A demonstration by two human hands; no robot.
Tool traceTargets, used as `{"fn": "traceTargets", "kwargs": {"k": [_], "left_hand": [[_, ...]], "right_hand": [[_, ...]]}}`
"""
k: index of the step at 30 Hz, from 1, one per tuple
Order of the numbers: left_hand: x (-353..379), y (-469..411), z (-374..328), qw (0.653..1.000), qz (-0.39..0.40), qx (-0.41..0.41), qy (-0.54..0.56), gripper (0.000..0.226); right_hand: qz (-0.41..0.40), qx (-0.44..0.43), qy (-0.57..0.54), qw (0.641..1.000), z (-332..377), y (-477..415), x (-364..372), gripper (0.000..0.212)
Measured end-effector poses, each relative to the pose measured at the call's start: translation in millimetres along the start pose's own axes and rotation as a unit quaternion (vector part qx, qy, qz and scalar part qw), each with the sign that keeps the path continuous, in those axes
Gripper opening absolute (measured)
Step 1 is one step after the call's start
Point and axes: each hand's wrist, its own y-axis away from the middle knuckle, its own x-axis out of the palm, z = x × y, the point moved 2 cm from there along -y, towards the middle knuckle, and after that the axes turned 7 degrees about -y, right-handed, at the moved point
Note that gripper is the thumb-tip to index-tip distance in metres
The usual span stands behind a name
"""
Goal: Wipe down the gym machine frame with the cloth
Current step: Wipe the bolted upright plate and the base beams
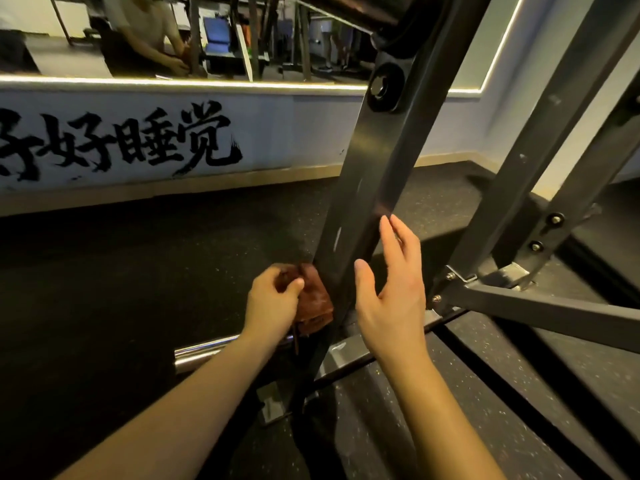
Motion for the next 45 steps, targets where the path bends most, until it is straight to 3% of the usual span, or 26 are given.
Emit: {"fn": "traceTargets", "kwargs": {"k": [3, 10, 15, 20, 25, 26, 32, 38, 43, 45], "left_hand": [[-2, 0, 14, 0.999, 0.022, -0.036, 0.009, 0.016], [-4, 2, -35, 0.996, -0.037, 0.079, 0.027, 0.028], [0, 7, -10, 0.999, -0.023, 0.009, -0.048, 0.017], [-3, 11, -67, 0.984, -0.061, 0.164, 0.021, 0.022], [9, 14, -9, 0.999, -0.046, 0.007, -0.008, 0.015], [7, 12, -8, 0.999, -0.043, 0.007, -0.026, 0.013], [-1, 19, -82, 0.973, -0.079, 0.214, 0.042, 0.021], [3, 15, -33, 0.992, -0.076, 0.103, 0.004, 0.019], [-2, 30, -84, 0.962, -0.070, 0.261, 0.038, 0.025], [-3, 26, -72, 0.964, -0.081, 0.252, 0.016, 0.025]], "right_hand": [[0.002, 0.002, -0.006, 1.000, -9, 4, 7, 0.067], [0.022, 0.012, -0.028, 0.999, -10, 4, 2, 0.063], [0.039, 0.027, -0.044, 0.998, -10, 7, 3, 0.067], [0.057, 0.034, -0.053, 0.996, -12, 10, 4, 0.069], [0.074, 0.042, -0.023, 0.996, -12, 11, 2, 0.072], [0.079, 0.041, -0.016, 0.996, -11, 11, 1, 0.073], [0.081, 0.010, -0.007, 0.997, -3, 3, 0, 0.074], [0.106, 0.019, 0.016, 0.994, 0, 1, -8, 0.071], [0.100, 0.011, 0.020, 0.995, 2, -4, -12, 0.073], [0.103, 0.020, 0.016, 0.994, 3, -3, -11, 0.073]]}}
